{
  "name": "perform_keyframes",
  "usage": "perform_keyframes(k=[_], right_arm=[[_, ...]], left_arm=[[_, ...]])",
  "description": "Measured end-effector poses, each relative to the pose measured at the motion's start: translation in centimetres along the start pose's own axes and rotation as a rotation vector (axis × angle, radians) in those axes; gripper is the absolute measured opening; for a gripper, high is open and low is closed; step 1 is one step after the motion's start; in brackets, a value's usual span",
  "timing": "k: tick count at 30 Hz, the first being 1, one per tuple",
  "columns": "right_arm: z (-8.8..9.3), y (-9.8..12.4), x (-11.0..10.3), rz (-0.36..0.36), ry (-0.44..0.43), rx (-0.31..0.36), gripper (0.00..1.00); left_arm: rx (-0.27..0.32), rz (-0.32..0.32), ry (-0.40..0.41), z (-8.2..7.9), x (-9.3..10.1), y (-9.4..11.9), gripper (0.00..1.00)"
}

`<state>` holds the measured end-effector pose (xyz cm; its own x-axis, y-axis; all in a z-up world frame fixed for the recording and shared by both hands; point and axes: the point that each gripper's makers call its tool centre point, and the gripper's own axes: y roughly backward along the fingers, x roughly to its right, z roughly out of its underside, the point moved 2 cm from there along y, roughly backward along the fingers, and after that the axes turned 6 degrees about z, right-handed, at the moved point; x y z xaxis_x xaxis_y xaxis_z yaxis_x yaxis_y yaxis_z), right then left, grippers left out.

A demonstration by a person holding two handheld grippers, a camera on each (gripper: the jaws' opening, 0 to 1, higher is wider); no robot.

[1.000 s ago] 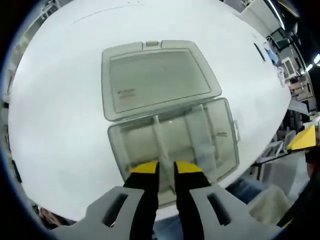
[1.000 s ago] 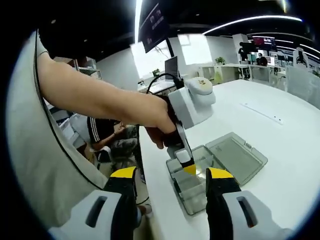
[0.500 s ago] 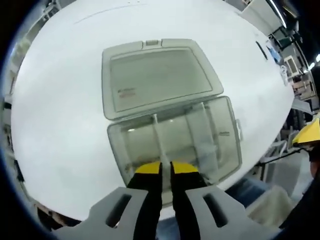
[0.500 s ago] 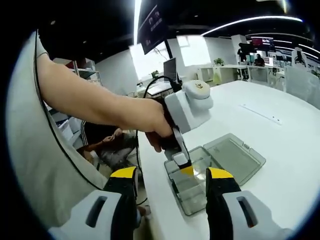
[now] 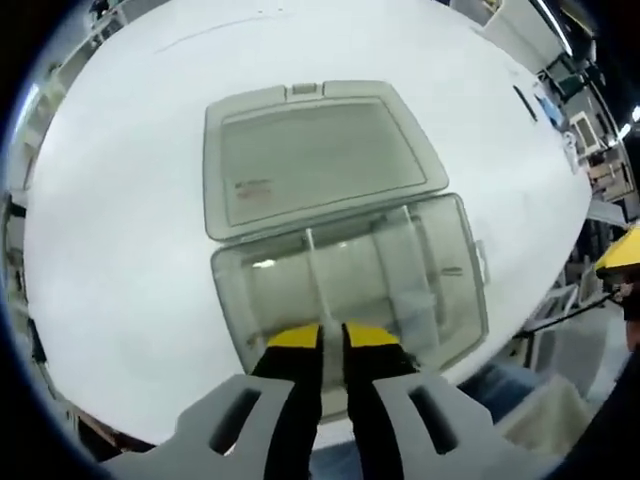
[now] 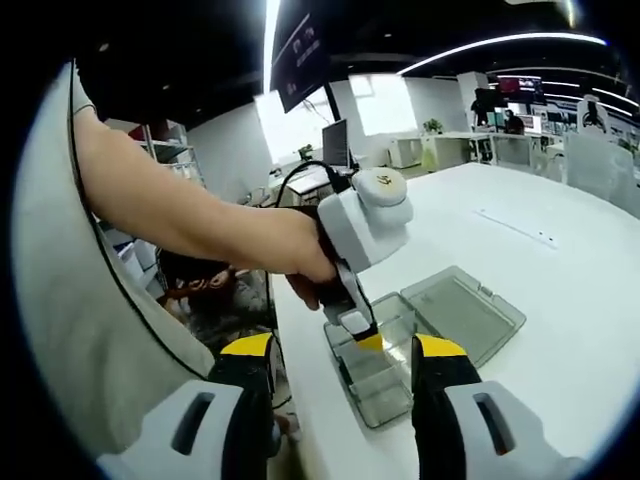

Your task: Insert the divider into the dual guide fixture by aligning both edges with the guide slots and pushing it downward to the bottom, including one-sided entry, uneven engagement, binding, and posture correction.

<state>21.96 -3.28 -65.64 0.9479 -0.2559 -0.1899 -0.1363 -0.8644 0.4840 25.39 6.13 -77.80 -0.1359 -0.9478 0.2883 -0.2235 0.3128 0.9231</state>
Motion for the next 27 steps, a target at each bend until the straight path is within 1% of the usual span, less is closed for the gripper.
perform_keyframes(k=[1, 2, 5, 8, 10, 12, 15, 16, 17, 18, 20, 25, 27], right_arm=[[0.1, 0.0, 0.1, 0.002, -0.001, -0.002, 0.52], [0.1, 0.1, 0.1, 0.003, -0.002, -0.002, 0.52], [0.3, 0.2, 0.4, 0.009, -0.007, -0.005, 0.52], [0.4, 0.3, 0.6, 0.014, -0.013, -0.004, 0.52], [0.4, 0.3, 0.8, 0.017, -0.013, -0.007, 0.52], [0.3, 0.3, 0.9, 0.019, -0.016, -0.004, 0.52], [0.2, 0.2, 1.2, 0.023, -0.014, -0.006, 0.52], [0.3, 0.2, 1.2, 0.023, -0.015, -0.007, 0.52], [0.3, 0.2, 1.3, 0.025, -0.013, -0.009, 0.52], [0.4, 0.1, 1.4, 0.028, -0.012, -0.012, 0.52], [0.5, 0.1, 1.6, 0.030, -0.015, -0.017, 0.52], [0.8, 0.2, 1.9, 0.035, -0.012, -0.030, 0.53], [1.0, 0.2, 2.0, 0.039, -0.010, -0.037, 0.53]], left_arm=[[-0.021, -0.011, 0.001, 0.5, -0.1, 0.2, 0.07], [0.000, 0.000, -0.015, 0.3, -0.1, 0.2, 0.08], [0.028, 0.015, -0.022, 0.3, -0.2, 0.3, 0.11], [0.049, 0.037, 0.012, 0.3, -0.5, 0.6, 0.14], [0.060, 0.047, 0.013, 0.2, -0.6, 0.7, 0.16], [0.080, 0.062, 0.010, 0.2, -0.5, 1.0, 0.16], [0.126, 0.113, -0.006, 0.1, -0.1, 1.1, 0.18], [0.127, 0.122, 0.005, 0.2, -0.1, 1.3, 0.18], [0.144, 0.139, 0.024, 0.1, 0.0, 1.4, 0.19], [0.159, 0.144, 0.027, 0.0, 0.0, 1.6, 0.20], [0.173, 0.149, 0.026, -0.2, -0.3, 1.9, 0.21], [0.230, 0.198, 0.030, -0.7, 0.0, 2.6, 0.23], [0.254, 0.207, 0.018, -0.9, 0.1, 2.9, 0.25]])
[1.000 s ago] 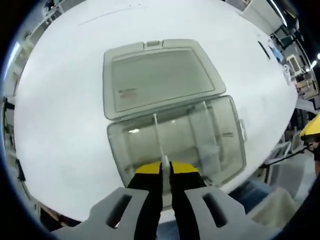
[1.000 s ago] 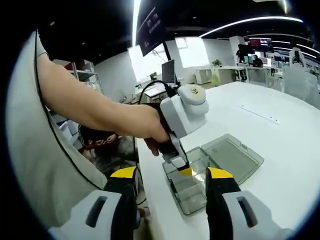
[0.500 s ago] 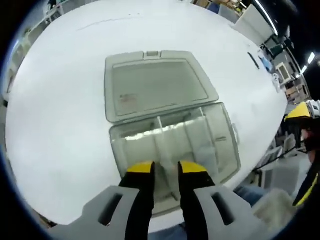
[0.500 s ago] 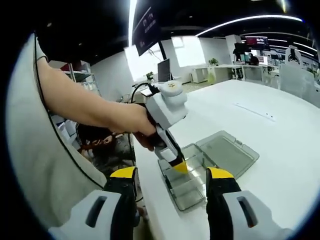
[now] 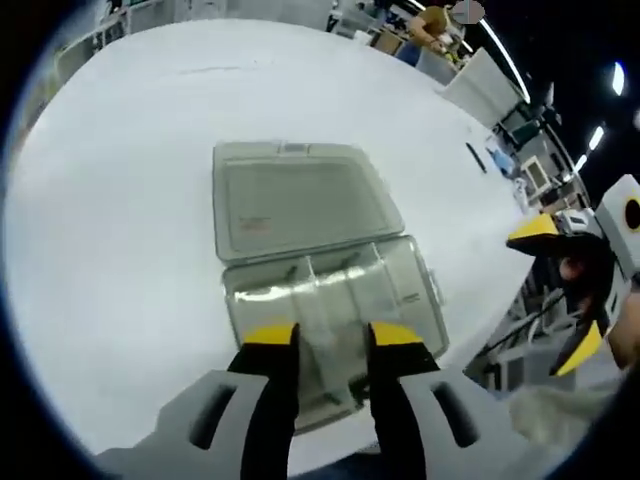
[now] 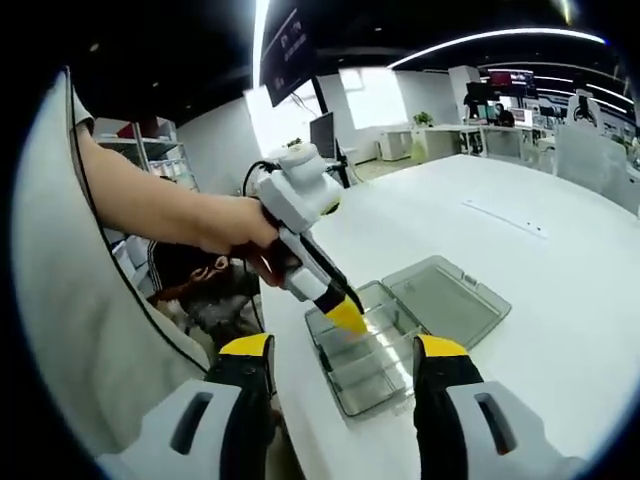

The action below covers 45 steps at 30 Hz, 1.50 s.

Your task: Insert the divider into the dual guide fixture by aligning both edges with the guide slots and pushing it downward to the bottom, including one-sided entry, uneven engagement, binding, and posture correction.

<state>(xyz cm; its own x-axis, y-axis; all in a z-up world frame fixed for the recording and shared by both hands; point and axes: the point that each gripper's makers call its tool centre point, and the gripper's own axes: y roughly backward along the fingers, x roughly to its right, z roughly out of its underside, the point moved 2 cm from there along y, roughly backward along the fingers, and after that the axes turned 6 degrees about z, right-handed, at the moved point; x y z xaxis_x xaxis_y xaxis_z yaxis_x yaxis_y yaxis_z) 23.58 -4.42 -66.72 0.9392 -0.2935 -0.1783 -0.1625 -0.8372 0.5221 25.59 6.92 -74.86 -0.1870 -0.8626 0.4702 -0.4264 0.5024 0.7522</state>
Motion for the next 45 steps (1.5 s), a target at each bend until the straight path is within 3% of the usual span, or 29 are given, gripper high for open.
perform_keyframes(k=[5, 13, 18, 23, 30, 45], right_arm=[[0.4, 0.2, 0.4, 0.007, 0.003, -0.013, 0.54], [1.7, 0.6, 1.4, 0.025, 0.020, -0.056, 0.55], [2.3, 0.9, 2.0, 0.037, 0.035, -0.056, 0.56], [3.6, 1.0, 2.8, 0.041, 0.027, -0.084, 0.56], [5.4, 1.5, 3.9, 0.055, 0.019, -0.111, 0.57], [7.7, 3.8, 5.7, 0.088, 0.010, -0.143, 0.58]], left_arm=[[0.043, 0.042, -0.032, -0.2, 0.5, 0.6, 0.26], [0.199, 0.142, -0.108, -1.1, 2.7, 2.4, 0.29], [0.201, 0.163, -0.165, -0.6, 3.3, 2.9, 0.31], [0.249, 0.197, -0.222, -0.2, 3.9, 3.5, 0.36], [0.267, 0.202, -0.250, 0.7, 4.2, 3.9, 0.39], [0.317, 0.225, -0.303, 0.6, 5.0, 4.8, 0.46]])
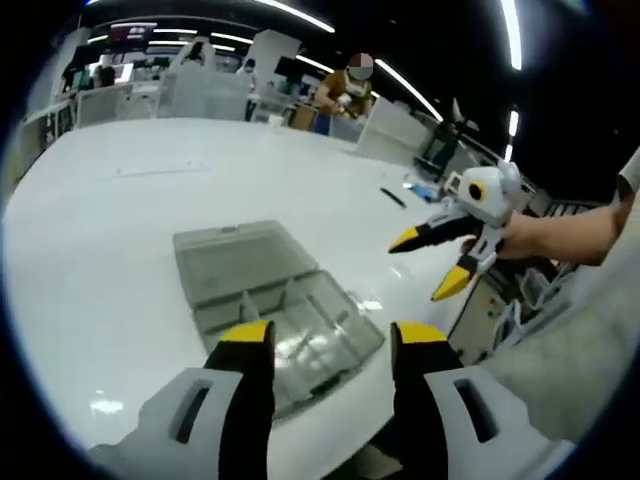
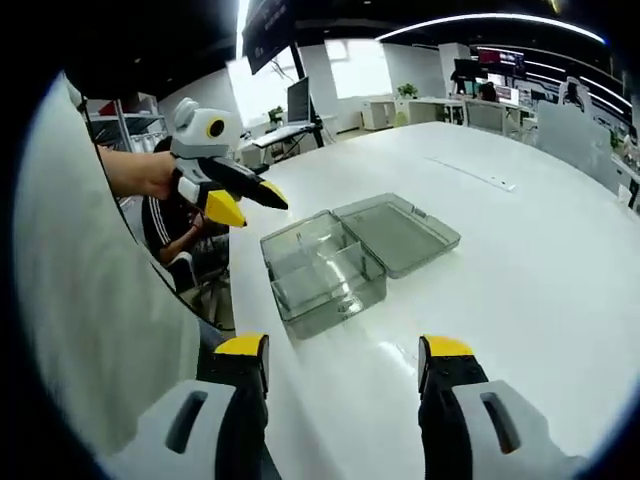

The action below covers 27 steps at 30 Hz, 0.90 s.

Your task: Insert the divider into the dual guide fixture by aligning both edges with the guide slots and pushing it downward to the bottom, including one-sided entry, uneven engagement, binding, and posture correction.

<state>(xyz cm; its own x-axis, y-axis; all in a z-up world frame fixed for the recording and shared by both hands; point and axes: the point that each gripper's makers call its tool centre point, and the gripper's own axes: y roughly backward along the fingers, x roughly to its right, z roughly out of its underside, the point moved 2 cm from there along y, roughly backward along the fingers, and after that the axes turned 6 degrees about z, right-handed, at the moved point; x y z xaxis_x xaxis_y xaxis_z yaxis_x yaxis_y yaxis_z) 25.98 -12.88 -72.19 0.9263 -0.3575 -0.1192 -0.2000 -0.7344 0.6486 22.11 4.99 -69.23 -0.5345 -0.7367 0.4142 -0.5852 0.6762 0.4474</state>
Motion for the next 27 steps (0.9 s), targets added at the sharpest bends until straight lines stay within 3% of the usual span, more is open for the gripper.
perform_keyframes(k=[9, 21, 27], right_arm=[[2.0, 1.8, 2.0, 0.051, -0.039, -0.013, 0.57], [5.3, 4.0, 4.9, 0.113, -0.076, -0.054, 0.57], [6.0, 4.4, 5.9, 0.125, -0.070, -0.067, 0.57]], left_arm=[[0.016, 0.022, -0.025, -0.4, 0.7, 0.1, 0.51], [-0.011, 0.034, -0.045, -0.1, 1.2, 0.3, 0.53], [-0.019, 0.031, -0.050, 0.0, 1.2, 0.4, 0.54]])
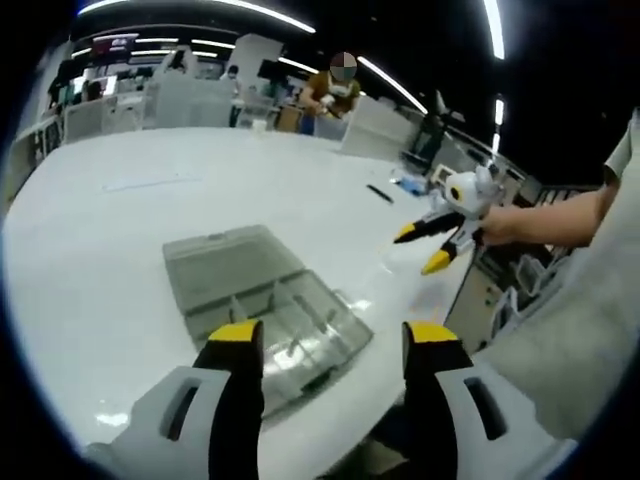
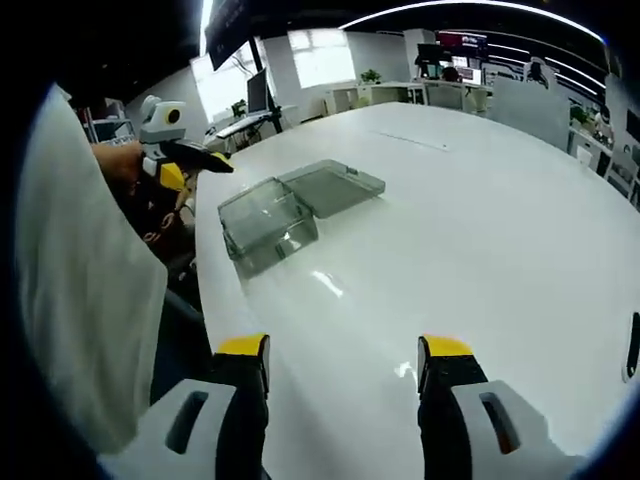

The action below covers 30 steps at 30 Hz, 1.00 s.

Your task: Insert the divider into the dual guide fixture by aligning both edges with the guide slots and pushing it downward to the bottom, including one-sided entry, uneven engagement, binding, and posture correction.

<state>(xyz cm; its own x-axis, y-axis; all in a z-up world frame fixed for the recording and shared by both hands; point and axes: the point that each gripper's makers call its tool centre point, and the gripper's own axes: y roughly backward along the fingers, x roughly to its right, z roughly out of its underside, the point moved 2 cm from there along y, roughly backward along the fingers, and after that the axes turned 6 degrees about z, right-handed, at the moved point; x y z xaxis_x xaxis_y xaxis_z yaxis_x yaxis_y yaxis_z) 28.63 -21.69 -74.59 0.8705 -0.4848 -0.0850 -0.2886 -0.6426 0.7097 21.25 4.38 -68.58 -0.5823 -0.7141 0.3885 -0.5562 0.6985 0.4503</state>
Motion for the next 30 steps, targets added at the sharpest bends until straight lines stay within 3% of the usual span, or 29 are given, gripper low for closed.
perform_keyframes(k=[6, 11, 17, 30], right_arm=[[0.7, -0.1, 1.1, 0.007, 0.020, -0.028, 0.56], [1.6, -0.4, 1.7, 0.000, 0.091, -0.085, 0.56], [1.7, -0.6, 2.2, -0.005, 0.124, -0.099, 0.55], [3.2, -1.8, 3.8, -0.040, 0.224, -0.186, 0.47]], left_arm=[[-0.010, -0.004, -0.002, 0.1, 0.0, 0.3, 0.54], [-0.012, -0.007, -0.006, 0.0, 0.0, 0.4, 0.55], [-0.023, -0.010, -0.013, 0.0, 0.2, 0.3, 0.55], [-0.030, -0.035, -0.013, -0.3, -0.1, 0.8, 0.55]])
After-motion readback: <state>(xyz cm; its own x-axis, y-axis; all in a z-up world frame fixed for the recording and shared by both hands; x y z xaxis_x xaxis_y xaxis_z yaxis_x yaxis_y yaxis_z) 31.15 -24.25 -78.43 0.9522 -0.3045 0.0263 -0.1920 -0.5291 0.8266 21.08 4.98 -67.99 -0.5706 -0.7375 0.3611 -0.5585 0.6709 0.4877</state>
